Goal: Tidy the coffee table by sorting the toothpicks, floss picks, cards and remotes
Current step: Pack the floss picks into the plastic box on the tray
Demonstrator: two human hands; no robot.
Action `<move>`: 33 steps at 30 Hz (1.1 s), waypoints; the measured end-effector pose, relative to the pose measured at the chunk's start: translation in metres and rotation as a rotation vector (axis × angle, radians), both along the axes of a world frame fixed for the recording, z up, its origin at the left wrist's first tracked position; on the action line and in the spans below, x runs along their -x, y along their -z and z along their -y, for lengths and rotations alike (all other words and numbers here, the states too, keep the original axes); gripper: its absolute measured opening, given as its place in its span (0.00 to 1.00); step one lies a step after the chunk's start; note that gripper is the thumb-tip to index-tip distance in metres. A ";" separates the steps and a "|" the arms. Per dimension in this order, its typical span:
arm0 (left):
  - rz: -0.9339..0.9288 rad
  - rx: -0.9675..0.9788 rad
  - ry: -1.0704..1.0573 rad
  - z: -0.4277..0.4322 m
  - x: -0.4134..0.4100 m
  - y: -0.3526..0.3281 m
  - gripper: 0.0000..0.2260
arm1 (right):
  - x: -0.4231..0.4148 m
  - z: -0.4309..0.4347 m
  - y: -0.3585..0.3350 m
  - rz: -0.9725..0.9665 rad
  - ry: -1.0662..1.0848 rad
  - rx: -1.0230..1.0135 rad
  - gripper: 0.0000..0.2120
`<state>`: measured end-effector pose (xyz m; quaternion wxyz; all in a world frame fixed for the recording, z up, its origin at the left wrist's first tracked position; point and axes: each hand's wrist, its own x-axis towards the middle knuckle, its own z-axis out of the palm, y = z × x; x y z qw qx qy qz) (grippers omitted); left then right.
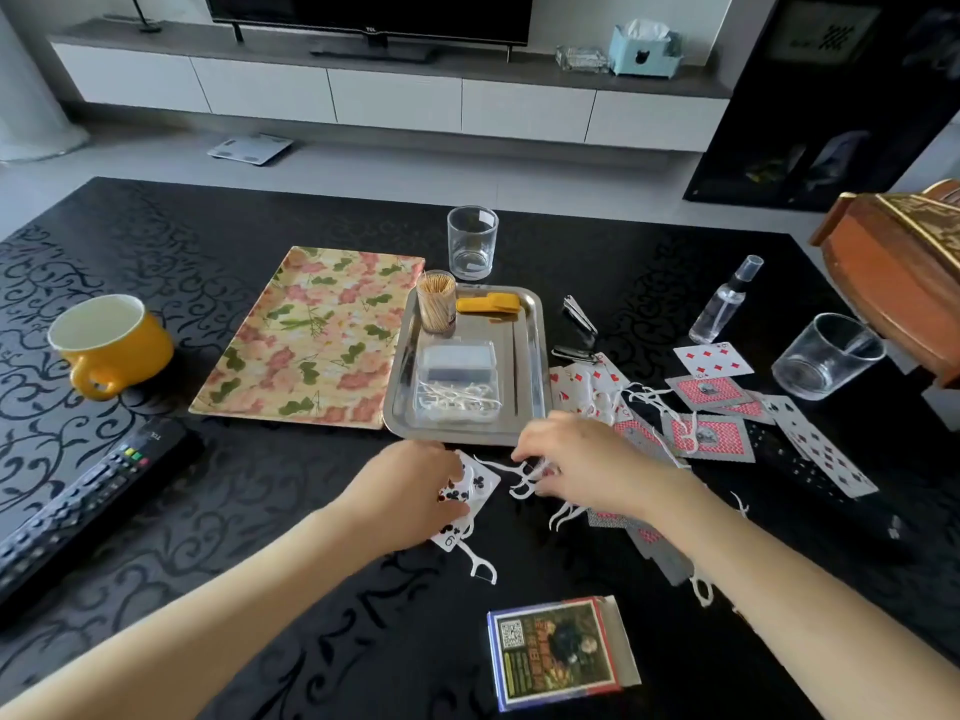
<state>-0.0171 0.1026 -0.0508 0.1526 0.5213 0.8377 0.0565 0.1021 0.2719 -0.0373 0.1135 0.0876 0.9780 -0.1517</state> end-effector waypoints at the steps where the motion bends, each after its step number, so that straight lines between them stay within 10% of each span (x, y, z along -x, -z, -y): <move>1: -0.015 0.035 0.004 -0.002 -0.006 0.002 0.15 | -0.007 0.001 0.006 0.024 -0.024 -0.063 0.22; 19: 0.011 0.209 -0.217 -0.031 -0.051 0.005 0.07 | -0.029 0.010 0.035 -0.087 0.074 -0.293 0.09; 33: 0.180 0.094 -0.221 -0.023 -0.022 -0.013 0.15 | 0.021 0.000 -0.001 -0.269 0.397 0.316 0.09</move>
